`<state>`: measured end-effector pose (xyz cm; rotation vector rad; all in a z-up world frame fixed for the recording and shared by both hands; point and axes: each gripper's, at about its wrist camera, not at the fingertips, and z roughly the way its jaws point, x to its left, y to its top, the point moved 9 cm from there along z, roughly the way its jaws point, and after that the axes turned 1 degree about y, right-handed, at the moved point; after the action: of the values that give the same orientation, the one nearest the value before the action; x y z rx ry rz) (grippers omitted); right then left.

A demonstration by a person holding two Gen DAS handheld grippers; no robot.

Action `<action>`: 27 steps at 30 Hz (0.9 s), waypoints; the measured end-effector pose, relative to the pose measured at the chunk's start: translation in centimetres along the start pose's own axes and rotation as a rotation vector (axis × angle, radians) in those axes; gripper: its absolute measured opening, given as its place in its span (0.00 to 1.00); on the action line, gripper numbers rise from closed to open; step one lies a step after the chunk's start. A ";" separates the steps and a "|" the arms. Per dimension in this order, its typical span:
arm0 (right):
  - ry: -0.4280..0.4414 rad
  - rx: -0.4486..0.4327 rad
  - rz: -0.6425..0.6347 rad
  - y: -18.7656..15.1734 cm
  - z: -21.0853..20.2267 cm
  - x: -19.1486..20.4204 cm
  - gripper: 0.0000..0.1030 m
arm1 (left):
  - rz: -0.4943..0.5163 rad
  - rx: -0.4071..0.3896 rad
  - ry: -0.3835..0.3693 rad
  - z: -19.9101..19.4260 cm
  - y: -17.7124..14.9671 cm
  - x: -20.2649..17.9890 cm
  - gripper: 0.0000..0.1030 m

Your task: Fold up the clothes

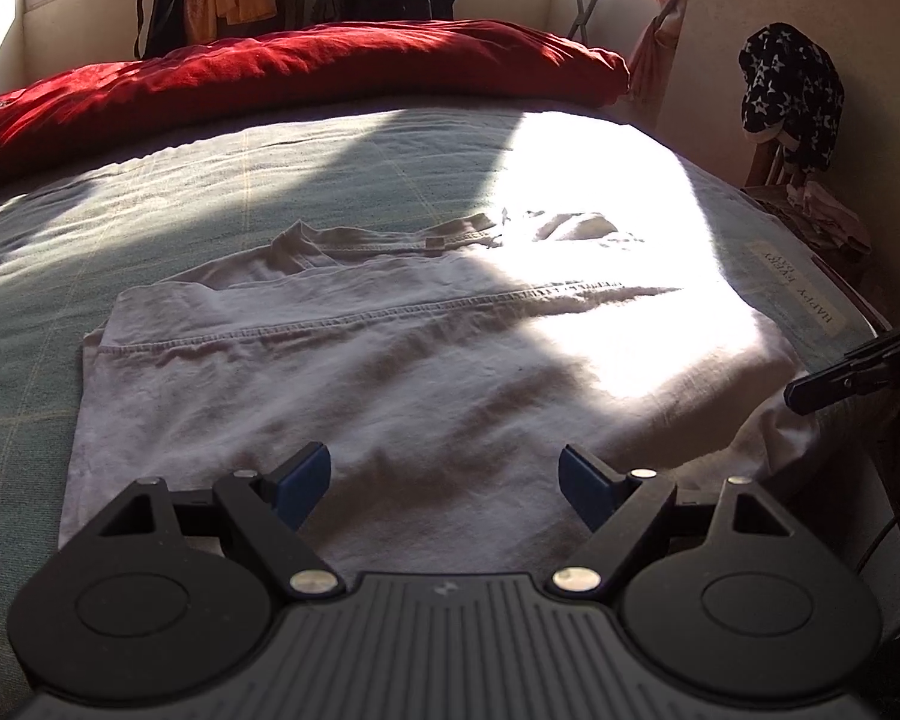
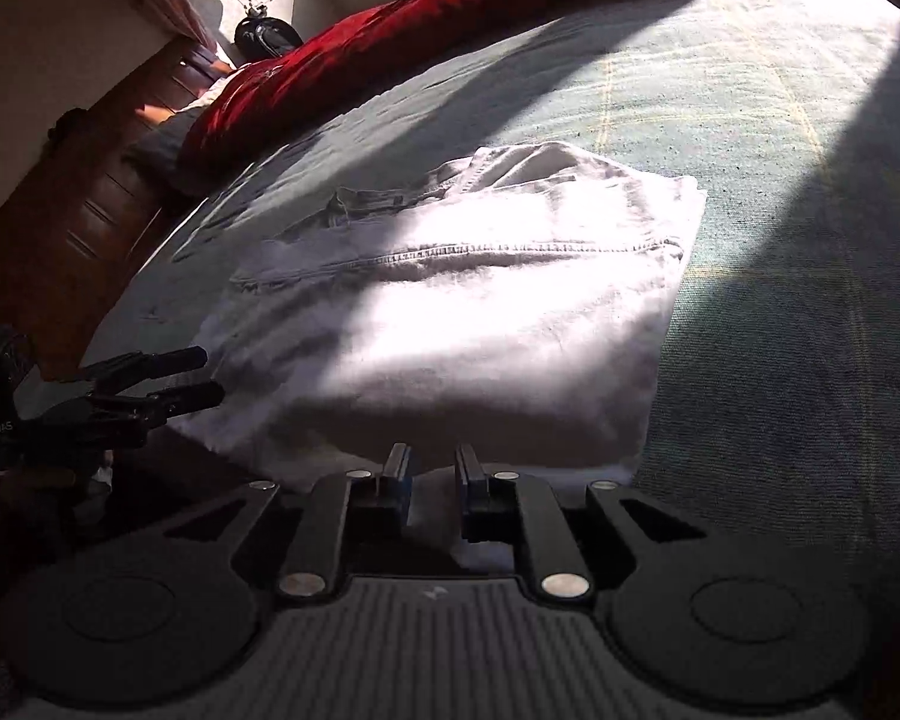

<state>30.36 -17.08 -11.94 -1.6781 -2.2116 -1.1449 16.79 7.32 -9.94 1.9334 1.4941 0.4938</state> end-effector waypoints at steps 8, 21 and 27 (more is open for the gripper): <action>-0.133 0.179 -0.022 -5.0 -0.8 -2.4 0.20 | 0.001 0.082 0.094 -1.0 -3.0 3.3 0.81; -0.086 0.004 -0.244 3.4 5.2 3.5 0.43 | 0.057 -0.003 0.121 -0.3 0.9 1.3 0.81; -0.100 -0.009 -0.210 1.9 2.9 2.3 0.43 | -0.013 0.005 0.113 -0.4 0.2 3.8 0.81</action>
<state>32.11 -13.31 -11.84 -1.5681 -2.4975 -1.1396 17.74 11.07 -9.81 1.9261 1.5789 0.6021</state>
